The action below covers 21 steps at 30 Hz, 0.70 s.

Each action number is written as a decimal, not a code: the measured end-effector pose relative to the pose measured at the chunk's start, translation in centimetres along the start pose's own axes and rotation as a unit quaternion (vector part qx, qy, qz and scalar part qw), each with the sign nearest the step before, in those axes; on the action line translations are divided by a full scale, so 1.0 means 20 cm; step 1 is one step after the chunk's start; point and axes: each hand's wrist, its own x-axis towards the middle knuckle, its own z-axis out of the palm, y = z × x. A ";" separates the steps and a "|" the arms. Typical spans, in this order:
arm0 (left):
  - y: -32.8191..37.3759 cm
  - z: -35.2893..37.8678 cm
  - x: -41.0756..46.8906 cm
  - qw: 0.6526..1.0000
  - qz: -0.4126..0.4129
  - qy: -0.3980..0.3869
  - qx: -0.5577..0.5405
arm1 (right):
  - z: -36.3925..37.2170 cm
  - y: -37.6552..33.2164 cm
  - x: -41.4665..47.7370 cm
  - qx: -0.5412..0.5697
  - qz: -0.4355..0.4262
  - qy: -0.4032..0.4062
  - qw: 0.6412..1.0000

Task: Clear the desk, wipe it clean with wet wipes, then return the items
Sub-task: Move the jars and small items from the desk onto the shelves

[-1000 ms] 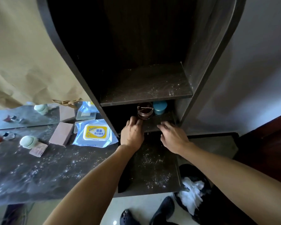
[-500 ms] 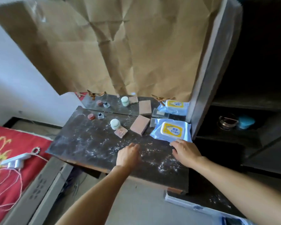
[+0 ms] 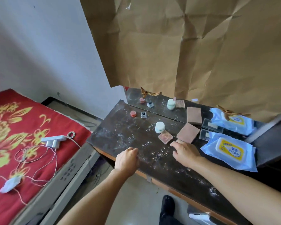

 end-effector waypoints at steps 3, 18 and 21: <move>-0.08 0.00 0.14 1.000 -0.005 -0.013 0.000 | 0.04 -0.02 0.21 0.018 0.013 -0.018 1.000; -0.40 0.02 1.02 0.993 0.003 -0.116 0.009 | 0.22 -0.04 0.92 0.039 0.090 -0.083 0.992; -0.42 0.04 1.21 0.991 0.032 -0.131 0.015 | 0.27 -0.05 0.95 0.046 0.113 -0.077 0.990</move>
